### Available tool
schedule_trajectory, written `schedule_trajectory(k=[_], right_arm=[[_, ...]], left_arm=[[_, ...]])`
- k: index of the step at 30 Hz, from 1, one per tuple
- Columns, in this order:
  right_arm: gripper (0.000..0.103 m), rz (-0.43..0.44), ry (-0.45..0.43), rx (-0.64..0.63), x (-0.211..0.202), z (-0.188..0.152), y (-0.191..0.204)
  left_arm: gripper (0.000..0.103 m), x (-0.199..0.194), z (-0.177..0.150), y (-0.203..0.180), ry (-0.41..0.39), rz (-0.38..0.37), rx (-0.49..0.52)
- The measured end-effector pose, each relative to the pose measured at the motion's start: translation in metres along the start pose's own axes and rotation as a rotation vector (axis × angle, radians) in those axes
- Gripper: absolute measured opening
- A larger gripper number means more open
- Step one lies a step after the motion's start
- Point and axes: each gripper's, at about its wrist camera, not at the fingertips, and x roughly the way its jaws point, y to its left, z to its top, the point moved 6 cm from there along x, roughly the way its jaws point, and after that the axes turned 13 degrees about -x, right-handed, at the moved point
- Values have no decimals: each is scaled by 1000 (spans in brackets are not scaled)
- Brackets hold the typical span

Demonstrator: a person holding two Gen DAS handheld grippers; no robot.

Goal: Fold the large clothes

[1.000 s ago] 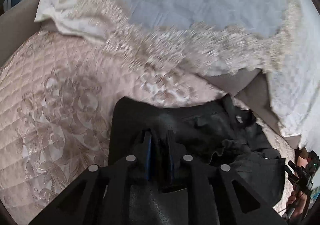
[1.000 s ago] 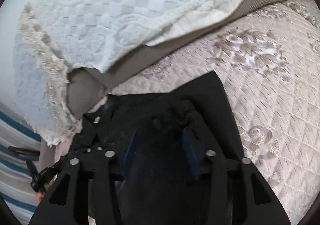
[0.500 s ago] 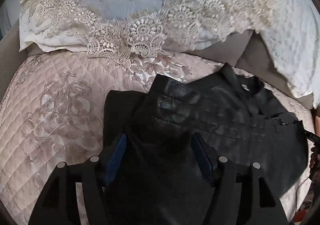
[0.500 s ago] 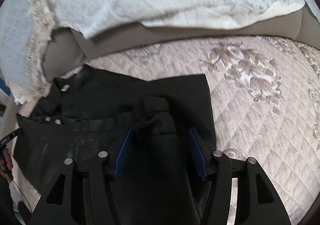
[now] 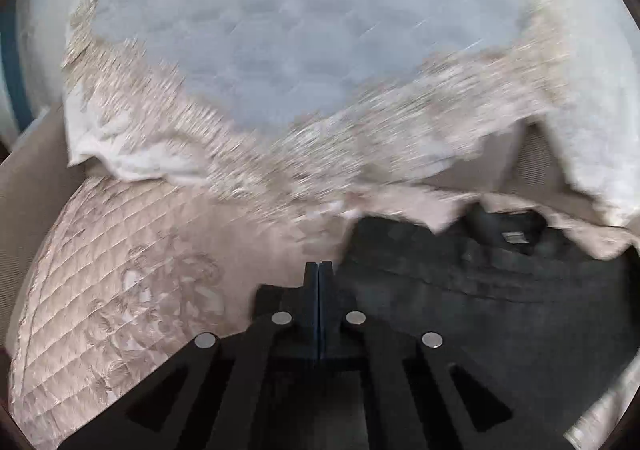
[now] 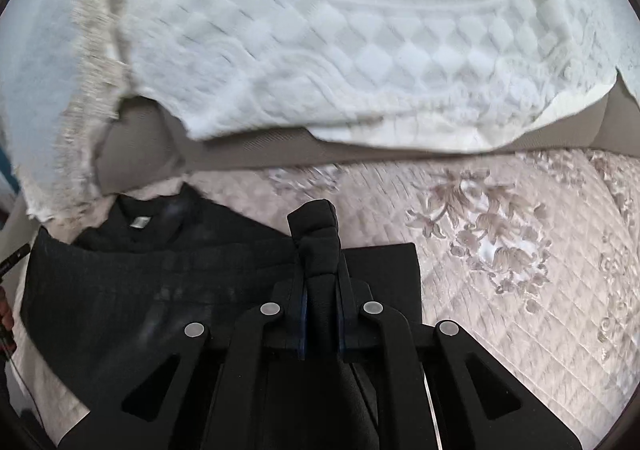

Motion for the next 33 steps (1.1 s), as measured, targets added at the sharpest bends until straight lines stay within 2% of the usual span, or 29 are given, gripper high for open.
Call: schedule_trajectory(k=[4, 6, 11, 12, 16, 17, 18, 19, 21, 23, 26, 27, 28, 30, 33], right_arm=[[15, -4, 77, 42, 39, -12, -7], [18, -27, 115, 20, 51, -18, -5], [32, -46, 81, 25, 34, -13, -6], [36, -56, 53, 41, 22, -12, -8], [41, -43, -44, 35, -22, -17, -6], [42, -39, -59, 23, -31, -22, -4], [43, -27, -72, 9, -40, -28, 1], [43, -2, -80, -22, -46, -34, 5], [44, 7, -67, -31, -50, -50, 10], [44, 14, -33, -33, -46, -68, 12], [44, -14, 37, -30, -26, -90, 6], [44, -27, 66, -30, -20, -96, 1], [44, -28, 82, -20, -16, -99, -2], [44, -19, 61, 18, -25, -100, -6], [56, 1, 13, 55, -42, -98, -7]], left_arm=[[0, 48, -17, 28, 94, 84, -86], [0, 57, -25, 30, 115, 102, -78], [0, 33, -24, 33, 76, 78, -75], [0, 23, -23, 35, 63, 60, -86], [3, -25, -30, 33, -11, -12, -73], [5, -32, -32, 29, -18, -33, -59], [16, -41, -38, 24, -26, -54, -34], [31, -47, -45, 18, -26, -69, 0], [44, -51, -57, 6, -13, -96, 49], [45, -43, -73, 2, 23, -88, 81], [44, -13, -90, 13, 120, -20, 53], [38, -7, -93, 18, 129, -10, 40], [34, -5, -94, 21, 128, -2, 29], [33, -11, -93, 24, 118, -2, 3], [33, -34, -92, 30, 80, -22, -45]])
